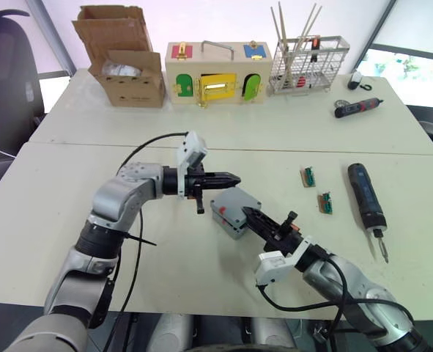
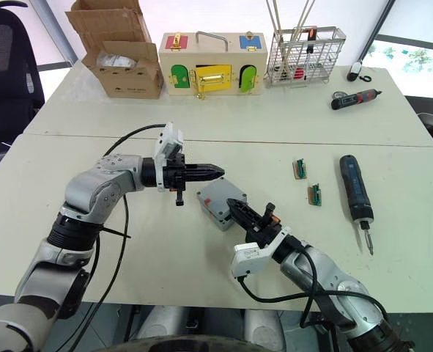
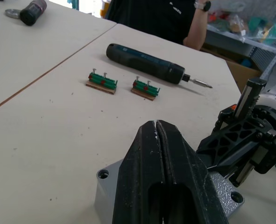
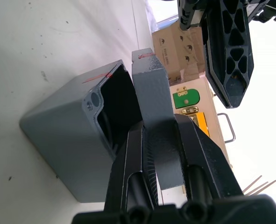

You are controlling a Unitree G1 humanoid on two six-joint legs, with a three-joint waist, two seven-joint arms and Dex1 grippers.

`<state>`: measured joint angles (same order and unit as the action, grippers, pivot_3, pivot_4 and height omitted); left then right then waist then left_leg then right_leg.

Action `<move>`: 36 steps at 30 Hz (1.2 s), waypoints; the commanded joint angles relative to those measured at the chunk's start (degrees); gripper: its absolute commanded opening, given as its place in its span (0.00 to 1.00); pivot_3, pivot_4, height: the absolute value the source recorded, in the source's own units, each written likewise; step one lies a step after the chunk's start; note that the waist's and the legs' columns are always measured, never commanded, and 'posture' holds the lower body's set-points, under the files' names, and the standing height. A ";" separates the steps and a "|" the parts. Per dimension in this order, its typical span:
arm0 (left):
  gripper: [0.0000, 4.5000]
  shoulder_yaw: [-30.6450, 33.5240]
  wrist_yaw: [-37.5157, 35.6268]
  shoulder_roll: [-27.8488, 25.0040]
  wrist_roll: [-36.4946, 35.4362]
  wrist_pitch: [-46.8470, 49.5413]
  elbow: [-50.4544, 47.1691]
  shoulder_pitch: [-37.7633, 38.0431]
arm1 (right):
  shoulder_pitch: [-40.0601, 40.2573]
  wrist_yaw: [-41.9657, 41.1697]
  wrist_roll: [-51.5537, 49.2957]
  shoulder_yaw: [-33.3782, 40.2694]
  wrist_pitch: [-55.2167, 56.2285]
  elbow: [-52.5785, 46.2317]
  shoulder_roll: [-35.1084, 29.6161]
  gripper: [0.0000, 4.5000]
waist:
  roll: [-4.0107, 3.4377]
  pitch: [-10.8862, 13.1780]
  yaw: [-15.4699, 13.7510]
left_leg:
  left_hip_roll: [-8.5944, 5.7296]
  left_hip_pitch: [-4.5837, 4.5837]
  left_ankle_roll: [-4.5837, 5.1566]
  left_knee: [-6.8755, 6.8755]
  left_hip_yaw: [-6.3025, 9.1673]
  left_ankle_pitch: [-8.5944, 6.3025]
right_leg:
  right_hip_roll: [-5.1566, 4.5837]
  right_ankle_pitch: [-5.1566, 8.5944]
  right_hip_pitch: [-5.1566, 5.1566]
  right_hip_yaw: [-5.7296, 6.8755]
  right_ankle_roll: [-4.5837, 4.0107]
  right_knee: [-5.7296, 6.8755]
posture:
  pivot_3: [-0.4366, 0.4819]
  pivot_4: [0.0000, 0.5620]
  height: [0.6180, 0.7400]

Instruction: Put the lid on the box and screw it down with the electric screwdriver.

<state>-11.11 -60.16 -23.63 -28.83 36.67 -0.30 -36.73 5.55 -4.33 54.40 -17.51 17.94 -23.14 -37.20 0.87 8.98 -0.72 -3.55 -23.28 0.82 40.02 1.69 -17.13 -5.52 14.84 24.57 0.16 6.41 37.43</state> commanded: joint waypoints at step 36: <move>0.00 -11.82 -3.35 0.39 17.48 -12.51 7.62 2.67 | 3.02 -2.91 -0.82 5.25 5.01 -3.73 -1.82 1.00 | 0.01 -0.10 -0.07 | 0.03 0.96 0.49 -0.03 0.03 -0.28 | 0.03 0.05 -1.05 0.00 0.00 -0.11 | 0.48 0.27 0.62</move>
<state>-21.35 -64.44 -22.37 -14.22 23.26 4.65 -35.67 8.20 -5.85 54.73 -12.73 21.92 -25.77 -38.07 0.89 8.88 -0.78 -3.52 -22.32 1.30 39.99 1.72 -17.41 -5.49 14.88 23.50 0.16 6.41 37.32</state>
